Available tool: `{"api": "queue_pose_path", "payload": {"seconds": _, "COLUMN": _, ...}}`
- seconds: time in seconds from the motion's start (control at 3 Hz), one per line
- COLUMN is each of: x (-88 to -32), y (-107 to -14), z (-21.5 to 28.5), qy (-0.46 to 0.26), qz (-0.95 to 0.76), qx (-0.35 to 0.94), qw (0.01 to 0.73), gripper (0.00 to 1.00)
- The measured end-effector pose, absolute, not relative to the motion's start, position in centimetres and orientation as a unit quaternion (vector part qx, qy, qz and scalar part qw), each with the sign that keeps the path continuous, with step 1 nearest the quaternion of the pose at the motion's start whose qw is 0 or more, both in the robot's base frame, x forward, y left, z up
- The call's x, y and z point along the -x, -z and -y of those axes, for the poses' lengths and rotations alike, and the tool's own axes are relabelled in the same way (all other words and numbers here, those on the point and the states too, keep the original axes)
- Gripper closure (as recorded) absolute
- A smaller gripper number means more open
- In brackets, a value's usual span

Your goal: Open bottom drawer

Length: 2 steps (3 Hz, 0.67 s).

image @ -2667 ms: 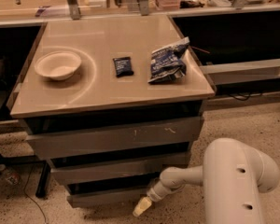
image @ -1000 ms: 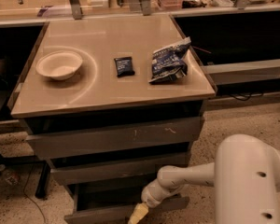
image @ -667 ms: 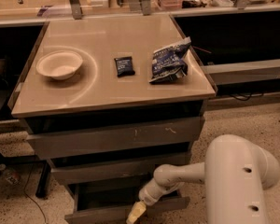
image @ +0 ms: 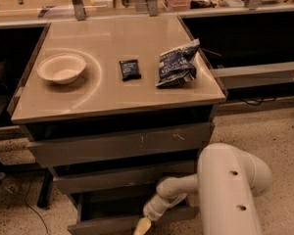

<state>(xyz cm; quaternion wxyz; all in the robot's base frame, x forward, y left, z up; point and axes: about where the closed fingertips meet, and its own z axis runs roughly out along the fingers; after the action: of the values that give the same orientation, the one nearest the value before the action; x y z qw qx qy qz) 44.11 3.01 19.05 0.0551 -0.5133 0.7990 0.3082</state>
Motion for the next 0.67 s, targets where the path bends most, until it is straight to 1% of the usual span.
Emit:
{"api": "queue_pose_path", "payload": {"seconds": 0.33, "x": -41.53, "y": -17.78, "z": -2.03, "qy": -0.309, "qz": -0.797, "qx": 0.518, "qw": 0.022, "gripper": 0.00}}
{"api": "queue_pose_path", "payload": {"seconds": 0.67, "x": -41.38, "y": -18.01, "z": -1.98, "qy": -0.309, "qz": -0.797, "qx": 0.519, "qw": 0.021, "gripper": 0.00}}
